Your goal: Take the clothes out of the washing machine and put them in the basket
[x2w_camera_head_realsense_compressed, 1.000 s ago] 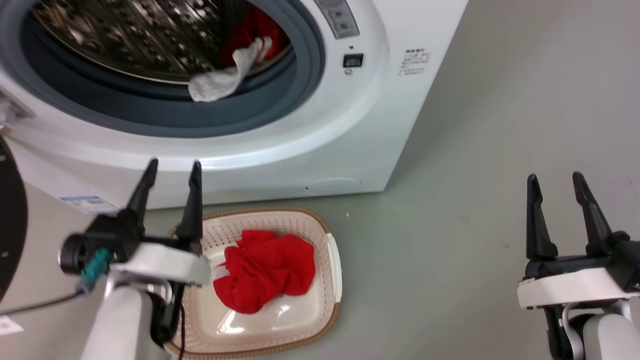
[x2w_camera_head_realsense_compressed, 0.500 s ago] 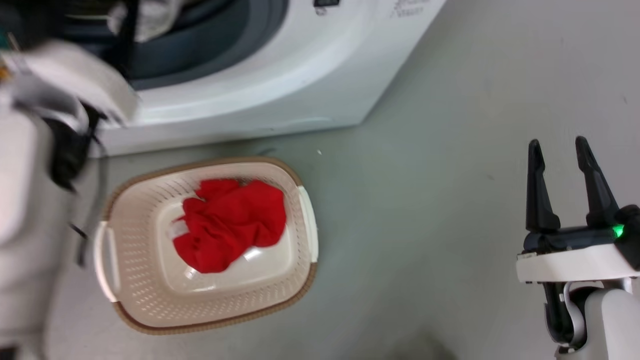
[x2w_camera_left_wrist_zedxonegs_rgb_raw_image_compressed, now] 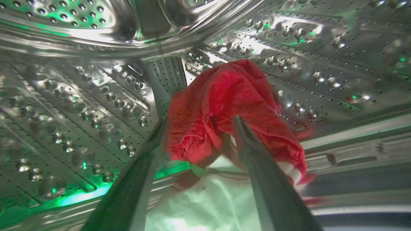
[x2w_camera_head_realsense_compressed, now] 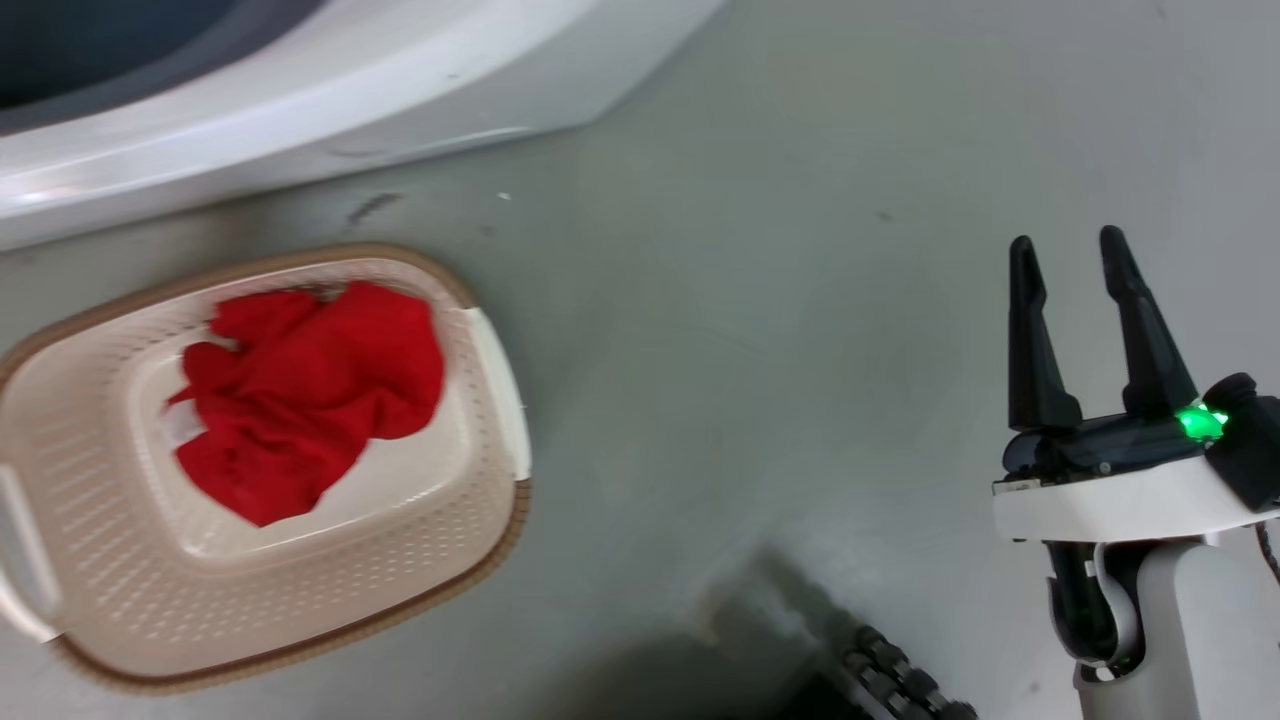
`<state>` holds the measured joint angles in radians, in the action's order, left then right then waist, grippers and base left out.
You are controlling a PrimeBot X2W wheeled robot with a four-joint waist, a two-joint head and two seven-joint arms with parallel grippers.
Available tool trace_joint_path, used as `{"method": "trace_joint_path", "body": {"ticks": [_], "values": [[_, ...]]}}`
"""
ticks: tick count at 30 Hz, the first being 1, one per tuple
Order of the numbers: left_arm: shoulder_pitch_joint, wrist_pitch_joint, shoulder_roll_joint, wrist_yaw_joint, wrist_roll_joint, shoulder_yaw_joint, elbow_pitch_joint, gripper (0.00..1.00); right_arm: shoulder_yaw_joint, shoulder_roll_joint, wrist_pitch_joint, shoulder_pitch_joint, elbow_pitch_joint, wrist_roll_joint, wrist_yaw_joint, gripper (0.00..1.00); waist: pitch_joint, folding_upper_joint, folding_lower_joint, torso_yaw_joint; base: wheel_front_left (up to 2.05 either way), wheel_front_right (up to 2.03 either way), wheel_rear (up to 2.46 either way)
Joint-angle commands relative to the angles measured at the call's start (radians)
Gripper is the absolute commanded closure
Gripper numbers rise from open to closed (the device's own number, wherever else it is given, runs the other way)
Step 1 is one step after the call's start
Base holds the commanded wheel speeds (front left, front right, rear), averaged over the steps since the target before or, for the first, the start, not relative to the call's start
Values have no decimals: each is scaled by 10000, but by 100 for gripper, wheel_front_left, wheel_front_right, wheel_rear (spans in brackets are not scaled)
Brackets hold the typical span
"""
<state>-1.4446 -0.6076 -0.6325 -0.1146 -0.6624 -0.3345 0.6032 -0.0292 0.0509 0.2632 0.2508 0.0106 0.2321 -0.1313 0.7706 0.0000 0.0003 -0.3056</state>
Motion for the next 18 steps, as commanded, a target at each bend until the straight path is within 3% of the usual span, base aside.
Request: {"method": "trace_joint_path", "body": {"ticks": [1,7,18], "values": [[-436,-376,-14,85,-19,-26,355,0,-122,-18,24,147,49,152,10,0,523,0,-3,-605,0,0,0],[-1359,-1601,-129,164,477,-640,1433,0,-459,-16,24,67,139,500,10,0,899,0,-3,-1009,0,0,0],[-1662,-2406,-95,74,709,-1179,2458,0,-565,-15,24,194,229,832,10,0,1293,0,-3,-1222,0,0,0]]}}
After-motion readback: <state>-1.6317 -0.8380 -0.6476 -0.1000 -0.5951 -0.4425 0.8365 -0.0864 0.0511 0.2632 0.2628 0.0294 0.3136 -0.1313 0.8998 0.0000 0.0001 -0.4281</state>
